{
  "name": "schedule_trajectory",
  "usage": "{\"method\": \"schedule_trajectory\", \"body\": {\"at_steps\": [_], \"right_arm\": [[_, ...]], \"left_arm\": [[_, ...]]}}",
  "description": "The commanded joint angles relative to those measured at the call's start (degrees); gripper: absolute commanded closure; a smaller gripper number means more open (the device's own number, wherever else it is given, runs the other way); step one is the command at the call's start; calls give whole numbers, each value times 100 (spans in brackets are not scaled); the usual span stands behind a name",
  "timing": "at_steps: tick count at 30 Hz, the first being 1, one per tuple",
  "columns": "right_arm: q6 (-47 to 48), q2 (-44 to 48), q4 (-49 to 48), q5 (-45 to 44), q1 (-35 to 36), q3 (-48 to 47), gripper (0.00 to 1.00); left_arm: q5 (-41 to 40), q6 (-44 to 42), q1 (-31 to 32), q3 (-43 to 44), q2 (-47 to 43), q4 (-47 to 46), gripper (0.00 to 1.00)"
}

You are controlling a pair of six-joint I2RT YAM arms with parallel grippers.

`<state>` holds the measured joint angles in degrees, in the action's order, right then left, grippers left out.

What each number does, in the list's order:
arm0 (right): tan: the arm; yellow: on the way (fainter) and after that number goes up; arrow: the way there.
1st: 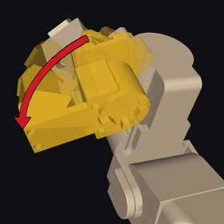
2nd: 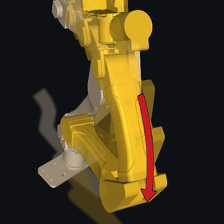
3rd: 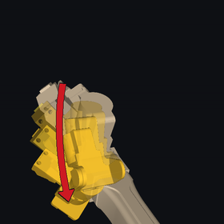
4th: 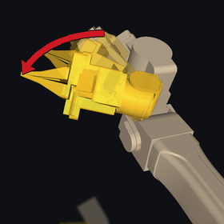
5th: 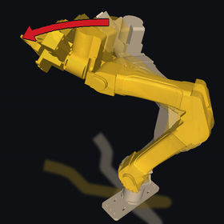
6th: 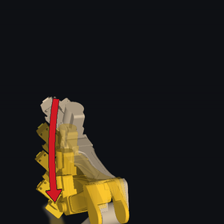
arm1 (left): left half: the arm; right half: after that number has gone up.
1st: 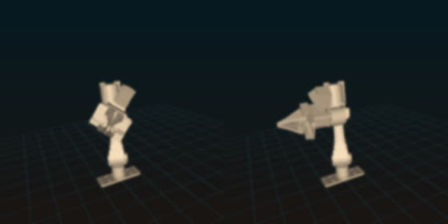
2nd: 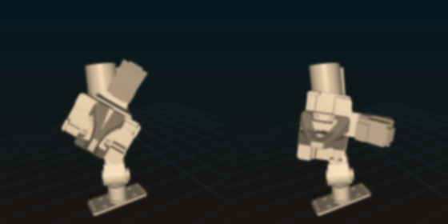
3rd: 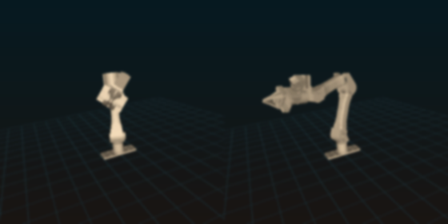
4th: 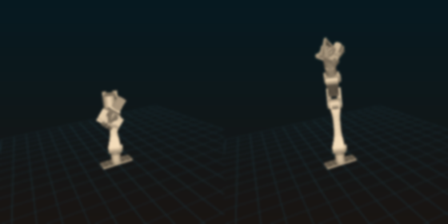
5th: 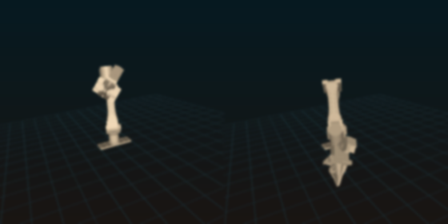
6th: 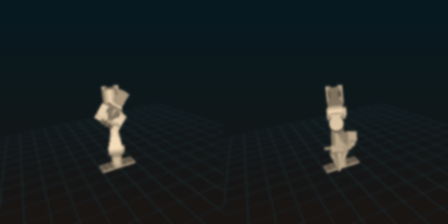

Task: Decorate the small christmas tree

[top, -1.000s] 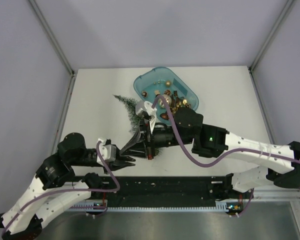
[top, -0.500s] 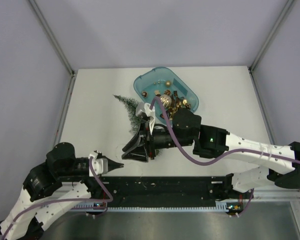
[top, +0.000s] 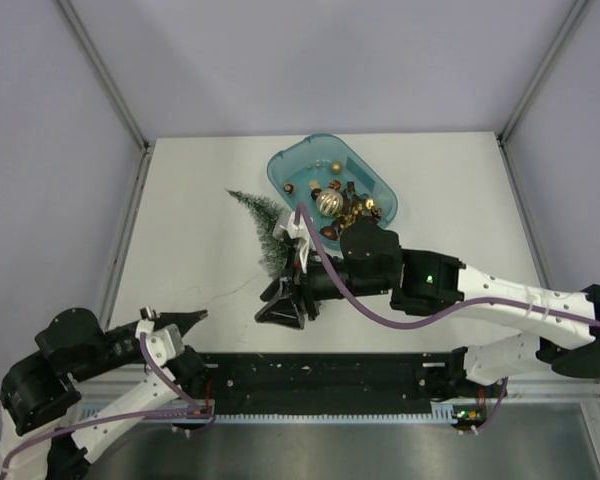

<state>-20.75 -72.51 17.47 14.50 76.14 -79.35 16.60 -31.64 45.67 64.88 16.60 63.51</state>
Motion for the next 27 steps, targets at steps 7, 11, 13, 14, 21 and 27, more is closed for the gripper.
{"method": "schedule_trajectory", "body": {"at_steps": [7, 11, 13, 14, 21, 27], "right_arm": [[757, 562, 898, -1107, -265, -792, 46], [932, 607, 811, -1431, -661, -845, 42], [1029, 510, 670, -1905, -793, -967, 40], [1116, 423, 600, -2142, -828, -1090, 38], [1855, -631, 345, -2926, -846, -1987, 16], [2373, -1125, 38, -3067, -794, -1989, 10]], "left_arm": [[-1228, -308, -23, 402, -552, 672, 100], [-1957, -255, -23, 429, -649, 567, 100], [-2213, -194, -23, 446, -667, 496, 100], [-2249, -176, -23, 490, -658, 505, 100], [-2153, -185, -58, 587, -658, 830, 100], [-2388, -246, -6, 385, -895, 1164, 100]]}}
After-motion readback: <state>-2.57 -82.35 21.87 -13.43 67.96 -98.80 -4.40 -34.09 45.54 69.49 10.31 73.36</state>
